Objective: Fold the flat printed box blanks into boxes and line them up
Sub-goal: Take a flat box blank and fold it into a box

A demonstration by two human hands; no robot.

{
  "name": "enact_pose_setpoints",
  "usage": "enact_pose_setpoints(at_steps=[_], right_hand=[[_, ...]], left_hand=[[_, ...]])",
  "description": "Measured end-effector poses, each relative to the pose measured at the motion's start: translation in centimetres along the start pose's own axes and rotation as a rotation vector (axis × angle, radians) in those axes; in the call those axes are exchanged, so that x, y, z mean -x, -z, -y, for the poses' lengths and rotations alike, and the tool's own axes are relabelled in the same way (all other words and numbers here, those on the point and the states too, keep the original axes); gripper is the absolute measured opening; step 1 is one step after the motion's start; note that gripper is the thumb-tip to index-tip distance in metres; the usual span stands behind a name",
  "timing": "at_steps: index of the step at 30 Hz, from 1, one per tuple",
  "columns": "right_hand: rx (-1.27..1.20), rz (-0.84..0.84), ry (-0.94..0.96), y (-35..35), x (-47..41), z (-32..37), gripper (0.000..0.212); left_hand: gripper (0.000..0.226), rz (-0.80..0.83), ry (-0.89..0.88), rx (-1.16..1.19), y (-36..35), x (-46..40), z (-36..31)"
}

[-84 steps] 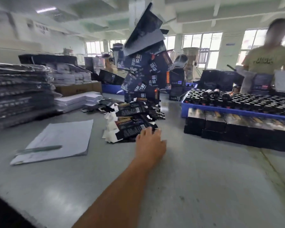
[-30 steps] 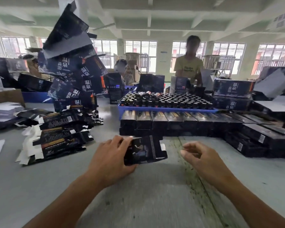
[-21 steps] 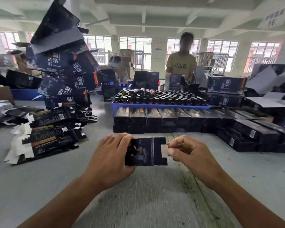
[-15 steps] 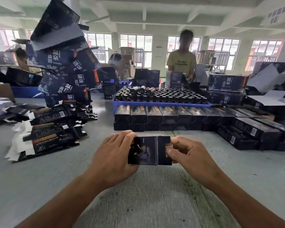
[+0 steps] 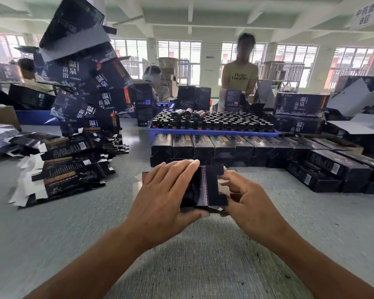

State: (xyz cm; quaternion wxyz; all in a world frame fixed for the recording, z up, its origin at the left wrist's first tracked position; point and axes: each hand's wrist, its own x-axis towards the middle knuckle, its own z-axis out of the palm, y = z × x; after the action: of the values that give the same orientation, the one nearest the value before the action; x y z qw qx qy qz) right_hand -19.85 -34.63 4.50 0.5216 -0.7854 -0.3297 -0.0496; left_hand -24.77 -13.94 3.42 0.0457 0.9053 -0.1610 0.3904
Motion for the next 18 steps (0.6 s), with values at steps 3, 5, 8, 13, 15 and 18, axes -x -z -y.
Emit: enact_pose_setpoints(at_steps=[3,5,8,13,15,18], right_hand=[[-0.023,-0.022,0.006,0.25,-0.08,0.29,0.037],[-0.042,-0.042,-0.003,0.5,-0.17,0.39,0.032],[-0.081,-0.054,-0.017,0.72,-0.22,0.36,0.027],[-0.077,-0.098,-0.018,0.26,-0.23,0.26,0.028],[-0.067,-0.12,-0.02,0.0,-0.17,0.19,0.031],[-0.049,-0.136,-0.011,-0.25,-0.11,0.23,0.032]], left_hand=[[0.09,-0.036,-0.04,0.025,0.2,-0.12,-0.11],[0.085,-0.022,-0.082,0.008,0.29,-0.14,-0.26],[0.074,0.02,-0.121,-0.062,0.38,-0.17,-0.58],[0.061,0.072,-0.118,-0.119,0.7,-0.19,-0.37],[0.06,0.078,-0.107,-0.114,0.73,-0.14,-0.3],[0.06,0.082,-0.076,-0.068,0.83,-0.15,-0.25]])
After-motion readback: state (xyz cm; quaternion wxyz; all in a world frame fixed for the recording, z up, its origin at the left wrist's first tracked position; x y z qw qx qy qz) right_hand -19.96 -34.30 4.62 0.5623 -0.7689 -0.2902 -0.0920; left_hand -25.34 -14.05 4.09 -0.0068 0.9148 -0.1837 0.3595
